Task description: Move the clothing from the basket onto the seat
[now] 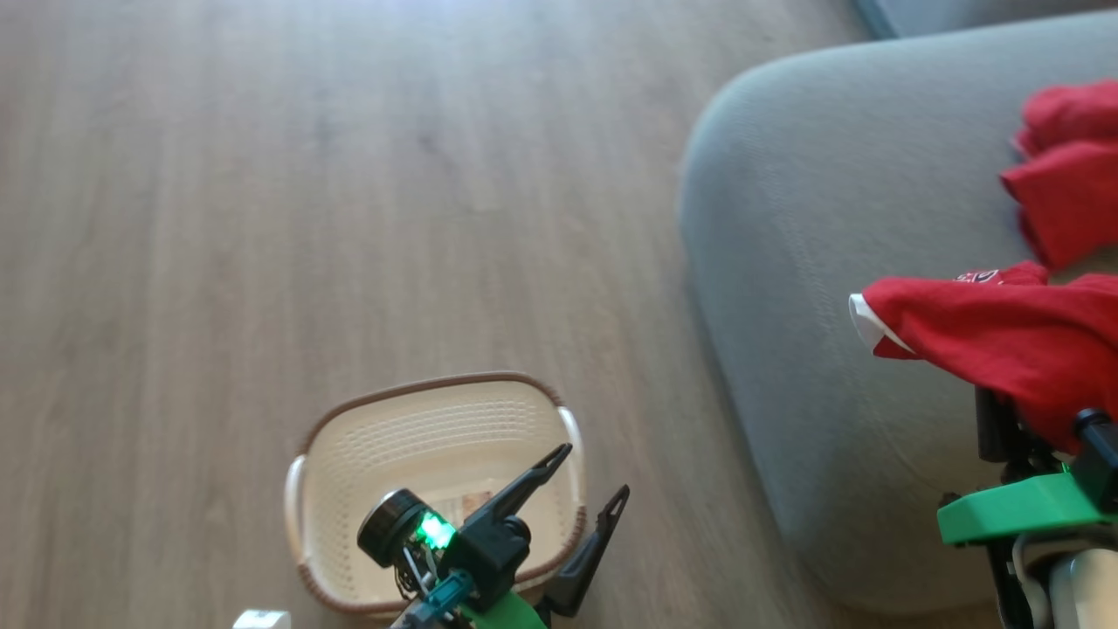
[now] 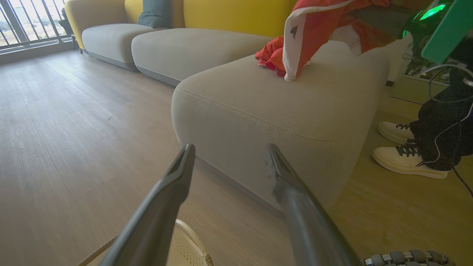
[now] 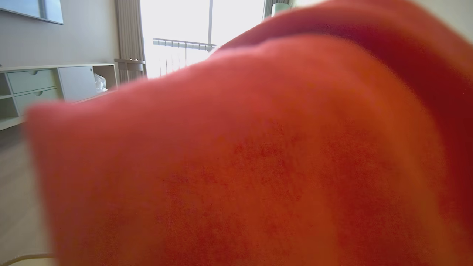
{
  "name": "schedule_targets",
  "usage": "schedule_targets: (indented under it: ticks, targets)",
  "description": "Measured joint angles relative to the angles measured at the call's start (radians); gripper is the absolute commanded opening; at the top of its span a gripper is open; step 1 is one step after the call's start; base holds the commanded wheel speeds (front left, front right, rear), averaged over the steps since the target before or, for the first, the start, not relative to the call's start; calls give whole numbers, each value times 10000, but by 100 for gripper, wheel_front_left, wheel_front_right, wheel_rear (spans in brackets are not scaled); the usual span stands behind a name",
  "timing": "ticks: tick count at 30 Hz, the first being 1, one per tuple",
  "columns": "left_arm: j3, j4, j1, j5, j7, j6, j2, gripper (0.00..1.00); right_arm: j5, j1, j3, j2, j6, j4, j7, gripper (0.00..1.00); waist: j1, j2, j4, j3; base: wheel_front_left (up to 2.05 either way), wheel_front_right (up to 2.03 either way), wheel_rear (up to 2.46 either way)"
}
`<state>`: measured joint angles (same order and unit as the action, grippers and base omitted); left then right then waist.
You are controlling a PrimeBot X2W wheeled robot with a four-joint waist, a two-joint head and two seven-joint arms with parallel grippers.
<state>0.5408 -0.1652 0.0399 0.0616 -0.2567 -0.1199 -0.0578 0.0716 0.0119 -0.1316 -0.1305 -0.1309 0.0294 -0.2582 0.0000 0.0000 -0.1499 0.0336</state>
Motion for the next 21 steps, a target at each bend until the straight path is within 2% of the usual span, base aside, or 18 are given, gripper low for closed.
schedule_targets:
  ticks: [21]
  targets:
    - [487, 224, 398, -219, 0, -92, -86, 100, 90, 0, -217, 533, 0, -395, 2, 0, 0, 0, -3699, 793, 0, 0, 0]
